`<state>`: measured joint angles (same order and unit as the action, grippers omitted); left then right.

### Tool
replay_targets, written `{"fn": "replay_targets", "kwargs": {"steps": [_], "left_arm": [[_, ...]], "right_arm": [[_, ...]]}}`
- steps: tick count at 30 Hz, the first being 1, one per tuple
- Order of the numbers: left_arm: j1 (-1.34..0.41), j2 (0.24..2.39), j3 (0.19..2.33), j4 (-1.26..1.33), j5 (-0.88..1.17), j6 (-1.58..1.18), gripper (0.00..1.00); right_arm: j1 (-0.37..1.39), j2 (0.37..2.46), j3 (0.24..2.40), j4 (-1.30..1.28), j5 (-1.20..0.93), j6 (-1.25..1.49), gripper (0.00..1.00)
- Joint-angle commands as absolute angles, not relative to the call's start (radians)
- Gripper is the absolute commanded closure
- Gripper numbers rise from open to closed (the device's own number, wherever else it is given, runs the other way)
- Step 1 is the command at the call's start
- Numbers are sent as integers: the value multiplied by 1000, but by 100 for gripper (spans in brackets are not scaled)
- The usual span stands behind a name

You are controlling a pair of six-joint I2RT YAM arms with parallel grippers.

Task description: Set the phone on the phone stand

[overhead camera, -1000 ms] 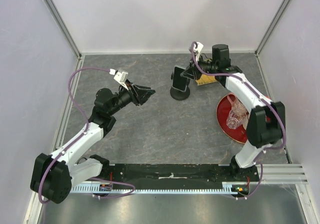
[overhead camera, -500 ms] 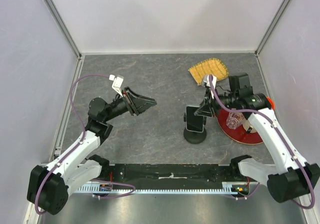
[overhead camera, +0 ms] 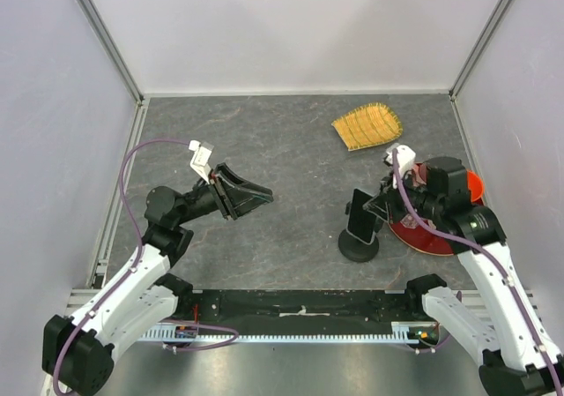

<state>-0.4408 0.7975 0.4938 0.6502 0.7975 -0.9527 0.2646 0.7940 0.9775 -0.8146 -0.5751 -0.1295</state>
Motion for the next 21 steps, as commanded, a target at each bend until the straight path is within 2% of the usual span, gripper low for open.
{"fn": "replay_targets", "kwargs": {"steps": [1, 8, 15, 21], "left_arm": [[-446, 758, 489, 608, 805, -937, 54], [-445, 753, 491, 609, 792, -928, 54], [-446, 758, 482, 611, 770, -916, 54], [-446, 792, 468, 647, 755, -916, 54]], "right_arm": [[262, 636, 1015, -669, -88, 183, 100], [262, 584, 1026, -802, 135, 395, 100], [262, 594, 1078, -942, 137, 468, 100], [262, 568, 1034, -1008, 196, 517, 100]]}}
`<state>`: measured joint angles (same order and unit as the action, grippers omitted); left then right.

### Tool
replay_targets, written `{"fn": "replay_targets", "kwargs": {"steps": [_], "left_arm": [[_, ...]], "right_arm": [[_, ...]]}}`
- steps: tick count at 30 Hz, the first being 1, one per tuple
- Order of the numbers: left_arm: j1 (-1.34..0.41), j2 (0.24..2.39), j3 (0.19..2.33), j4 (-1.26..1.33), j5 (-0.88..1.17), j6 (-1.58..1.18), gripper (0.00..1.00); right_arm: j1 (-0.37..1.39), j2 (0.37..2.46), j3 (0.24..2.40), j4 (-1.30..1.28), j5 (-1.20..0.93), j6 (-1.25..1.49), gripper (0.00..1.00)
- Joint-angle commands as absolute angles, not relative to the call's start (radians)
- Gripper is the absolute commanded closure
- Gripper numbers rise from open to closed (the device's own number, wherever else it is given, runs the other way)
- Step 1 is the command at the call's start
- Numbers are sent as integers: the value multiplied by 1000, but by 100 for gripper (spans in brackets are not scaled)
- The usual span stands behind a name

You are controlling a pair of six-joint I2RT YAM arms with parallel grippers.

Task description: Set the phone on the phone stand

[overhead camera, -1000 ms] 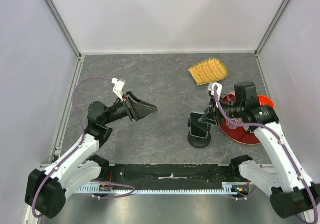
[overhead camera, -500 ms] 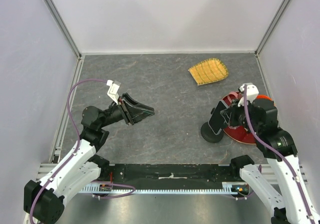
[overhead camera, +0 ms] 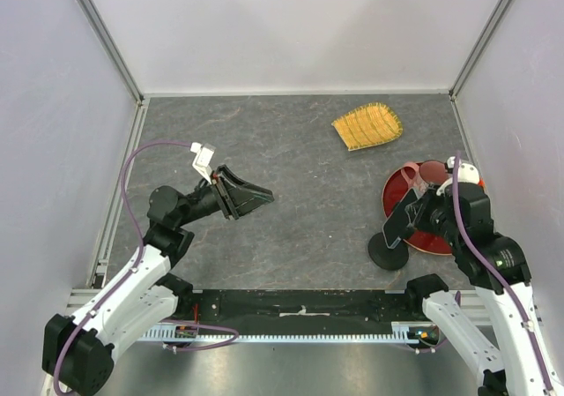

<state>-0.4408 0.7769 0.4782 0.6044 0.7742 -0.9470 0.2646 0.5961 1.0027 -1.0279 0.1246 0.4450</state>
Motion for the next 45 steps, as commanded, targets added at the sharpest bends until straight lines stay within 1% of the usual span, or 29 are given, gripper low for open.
{"fn": "replay_targets", "kwargs": {"steps": [1, 6, 10, 12, 13, 17, 18, 20, 24, 26, 30, 32, 36, 39, 43, 45], "left_arm": [[-446, 798, 465, 649, 753, -916, 54], [-446, 824, 468, 661, 749, -914, 55], [-446, 822, 462, 664, 739, -913, 55], [-446, 824, 454, 664, 729, -913, 55], [-446, 824, 453, 663, 727, -911, 55], [-446, 833, 449, 667, 726, -910, 55], [-446, 833, 449, 666, 726, -908, 55], [-446, 833, 448, 667, 726, -907, 55], [-446, 834, 449, 666, 727, -905, 55], [-446, 834, 448, 666, 729, -905, 55], [-446, 836, 448, 664, 726, -904, 55], [-446, 838, 451, 664, 729, -904, 55], [-446, 825, 451, 658, 730, -902, 55], [-446, 819, 453, 646, 727, -894, 55], [-446, 830, 453, 643, 730, -891, 55], [-449, 841, 457, 650, 750, -890, 55]], "right_arm": [[262, 558, 1028, -1009, 189, 520, 100], [262, 543, 982, -1011, 132, 523, 100], [262, 537, 940, -1028, 22, 509, 91], [262, 537, 934, -1042, 26, 505, 88], [262, 538, 936, -1048, 23, 499, 83], [262, 541, 951, -1049, 2, 491, 75], [259, 546, 951, -1051, 2, 489, 70], [262, 552, 948, -1054, -35, 483, 67], [262, 560, 950, -1077, -32, 466, 54], [262, 555, 953, -1088, -31, 462, 51], [261, 548, 953, -1091, -52, 453, 41], [262, 548, 960, -1089, -70, 445, 39], [262, 537, 992, -1088, -152, 420, 30], [262, 531, 1028, -1085, -234, 394, 26], [262, 534, 1078, -1072, -305, 393, 23], [262, 534, 1092, -1074, -272, 396, 22]]}}
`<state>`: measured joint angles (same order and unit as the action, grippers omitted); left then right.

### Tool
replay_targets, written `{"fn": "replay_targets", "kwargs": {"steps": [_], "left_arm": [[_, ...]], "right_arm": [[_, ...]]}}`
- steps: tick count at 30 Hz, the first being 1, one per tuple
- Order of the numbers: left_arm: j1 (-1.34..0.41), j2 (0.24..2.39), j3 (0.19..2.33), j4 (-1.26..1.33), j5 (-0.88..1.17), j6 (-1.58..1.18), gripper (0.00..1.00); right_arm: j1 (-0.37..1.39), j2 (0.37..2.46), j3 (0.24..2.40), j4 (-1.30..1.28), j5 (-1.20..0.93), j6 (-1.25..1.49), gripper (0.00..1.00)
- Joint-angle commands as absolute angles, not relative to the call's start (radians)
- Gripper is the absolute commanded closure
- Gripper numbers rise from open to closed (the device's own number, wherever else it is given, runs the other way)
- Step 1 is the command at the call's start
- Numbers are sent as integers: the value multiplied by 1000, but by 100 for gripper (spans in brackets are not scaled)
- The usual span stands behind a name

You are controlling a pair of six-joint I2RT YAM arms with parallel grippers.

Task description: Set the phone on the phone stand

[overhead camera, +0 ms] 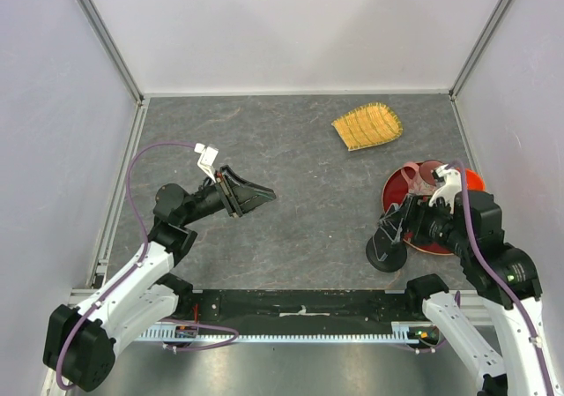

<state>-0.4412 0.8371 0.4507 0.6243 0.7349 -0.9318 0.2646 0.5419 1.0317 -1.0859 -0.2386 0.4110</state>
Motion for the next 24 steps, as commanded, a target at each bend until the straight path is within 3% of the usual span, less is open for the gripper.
{"fn": "replay_targets", "kwargs": {"steps": [1, 5, 8, 19, 24], "left_arm": [[-454, 866, 462, 650, 779, -881, 55], [-578, 994, 526, 638, 835, -841, 58], [-714, 1104, 551, 644, 790, -821, 57], [-911, 1411, 620, 830, 706, -876, 56], [-953, 1459, 649, 841, 678, -884, 56]], "right_arm": [[262, 532, 1103, -1075, -249, 394, 22], [262, 578, 1124, -1091, -126, 387, 21], [262, 633, 1144, -1092, -150, 377, 32], [293, 785, 1230, -1216, -117, 316, 45], [295, 814, 1255, -1233, -110, 313, 62]]}}
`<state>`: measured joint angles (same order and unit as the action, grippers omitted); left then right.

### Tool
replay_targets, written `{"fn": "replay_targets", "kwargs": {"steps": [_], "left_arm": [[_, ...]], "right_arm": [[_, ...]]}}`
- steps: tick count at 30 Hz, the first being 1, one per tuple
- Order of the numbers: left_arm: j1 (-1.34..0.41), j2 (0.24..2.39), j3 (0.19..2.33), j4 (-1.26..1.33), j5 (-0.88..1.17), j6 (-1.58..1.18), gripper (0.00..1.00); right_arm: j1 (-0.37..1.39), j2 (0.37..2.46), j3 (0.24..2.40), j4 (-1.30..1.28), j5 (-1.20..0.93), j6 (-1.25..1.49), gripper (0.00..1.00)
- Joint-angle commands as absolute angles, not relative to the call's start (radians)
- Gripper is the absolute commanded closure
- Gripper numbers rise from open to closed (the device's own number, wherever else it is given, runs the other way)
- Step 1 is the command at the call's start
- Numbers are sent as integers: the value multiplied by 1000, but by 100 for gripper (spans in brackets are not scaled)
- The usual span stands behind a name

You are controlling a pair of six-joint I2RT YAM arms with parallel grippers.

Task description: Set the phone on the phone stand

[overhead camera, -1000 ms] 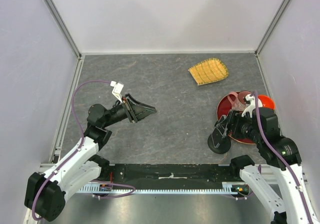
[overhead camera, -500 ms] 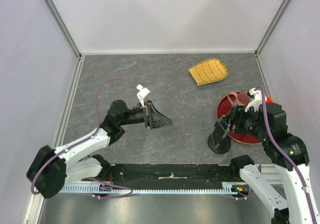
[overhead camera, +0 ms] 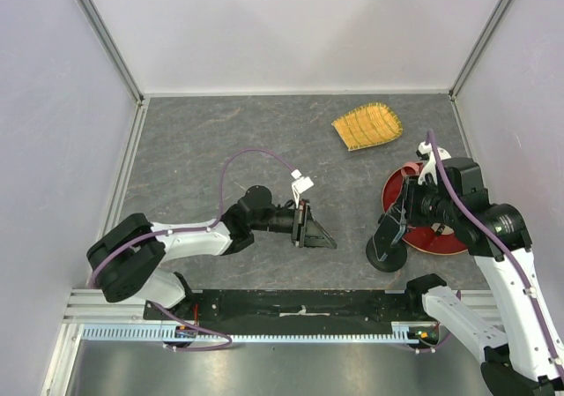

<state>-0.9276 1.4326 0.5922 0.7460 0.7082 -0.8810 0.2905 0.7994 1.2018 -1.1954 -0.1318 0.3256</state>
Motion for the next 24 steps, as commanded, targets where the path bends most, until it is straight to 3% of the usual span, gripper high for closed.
{"fn": "replay_targets", "kwargs": {"steps": [1, 6, 12, 17, 24], "left_arm": [[-959, 1477, 652, 845, 678, -887, 56], [-963, 1563, 669, 939, 647, -951, 57], [-980, 1804, 794, 1113, 721, -1103, 65], [-1014, 1983, 870, 1244, 715, -1248, 69], [-1020, 2019, 856, 1295, 666, -1270, 69]], "right_arm": [[295, 822, 1255, -1236, -113, 313, 64], [298, 818, 1226, -1246, -124, 313, 75], [296, 709, 1152, -1194, -107, 360, 99], [296, 572, 1056, -1086, -38, 419, 100], [295, 411, 960, -997, 29, 462, 100]]}}
